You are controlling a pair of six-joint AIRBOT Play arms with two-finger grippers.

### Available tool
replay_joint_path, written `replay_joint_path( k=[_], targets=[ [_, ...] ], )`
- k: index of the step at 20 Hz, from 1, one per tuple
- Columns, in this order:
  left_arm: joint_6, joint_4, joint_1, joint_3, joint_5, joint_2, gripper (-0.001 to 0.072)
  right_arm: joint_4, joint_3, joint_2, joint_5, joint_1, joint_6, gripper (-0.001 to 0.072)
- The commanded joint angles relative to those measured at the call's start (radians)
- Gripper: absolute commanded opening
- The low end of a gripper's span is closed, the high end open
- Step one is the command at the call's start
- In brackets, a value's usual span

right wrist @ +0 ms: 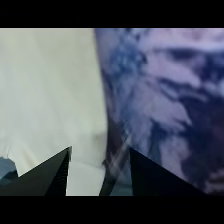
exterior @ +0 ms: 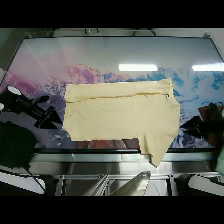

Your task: Fold the shirts.

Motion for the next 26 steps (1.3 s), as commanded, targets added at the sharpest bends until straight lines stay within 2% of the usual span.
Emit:
replay_joint_path(
  k=[1, 4, 9, 10, 11, 15, 16, 17, 22, 23, 24, 26],
  targets=[
    [0.044, -0.046, -0.015, -0.153, 0.106, 0.031, 0.0431, 0.026, -0.156, 0.038, -0.121, -0.013, 0.015, 0.0432],
    [0.101, -0.167, -0.056, -0.188, 0.183, 0.029, 0.0431, 0.096, -0.202, -0.002, -0.165, 0.072, -0.016, 0.0432],
    [0.101, -0.178, -0.109, -0.153, 0.238, 0.028, 0.0417, 0.125, -0.201, -0.043, -0.162, 0.197, -0.015, 0.0429],
    [0.101, -0.177, -0.114, -0.146, 0.229, 0.029, 0.0329, 0.124, -0.201, -0.043, -0.143, 0.196, -0.015, 0.0429],
    [0.102, -0.177, -0.114, -0.142, 0.212, 0.029, 0.0200, 0.120, -0.201, -0.043, -0.121, 0.194, -0.015, 0.0429],
    [0.121, -0.174, -0.110, -0.142, 0.192, 0.029, 0.0178, 0.109, -0.212, -0.041, -0.040, 0.196, 0.003, 0.0430],
    [0.123, -0.174, -0.110, -0.142, 0.192, 0.029, 0.0077, 0.109, -0.229, -0.040, -0.040, 0.196, 0.009, 0.0430],
    [0.128, -0.174, -0.110, -0.142, 0.192, 0.029, 0.0026, 0.108, -0.249, -0.040, -0.042, 0.196, 0.008, 0.0430],
    [0.128, -0.174, -0.110, -0.142, 0.187, 0.029, 0.0028, 0.107, -0.345, -0.035, -0.044, 0.196, 0.014, 0.0428],
    [0.128, -0.174, -0.110, -0.142, 0.187, 0.029, 0.0028, 0.117, -0.345, -0.034, -0.039, 0.196, 0.016, 0.0391],
    [0.128, -0.175, -0.110, -0.142, 0.176, 0.029, 0.0028, 0.142, -0.344, -0.024, -0.029, 0.196, 0.016, 0.0207],
    [0.137, -0.175, -0.108, -0.142, 0.112, 0.030, 0.0027, 0.211, -0.331, 0.011, 0.041, 0.196, 0.015, 0.0075]
  ],
)
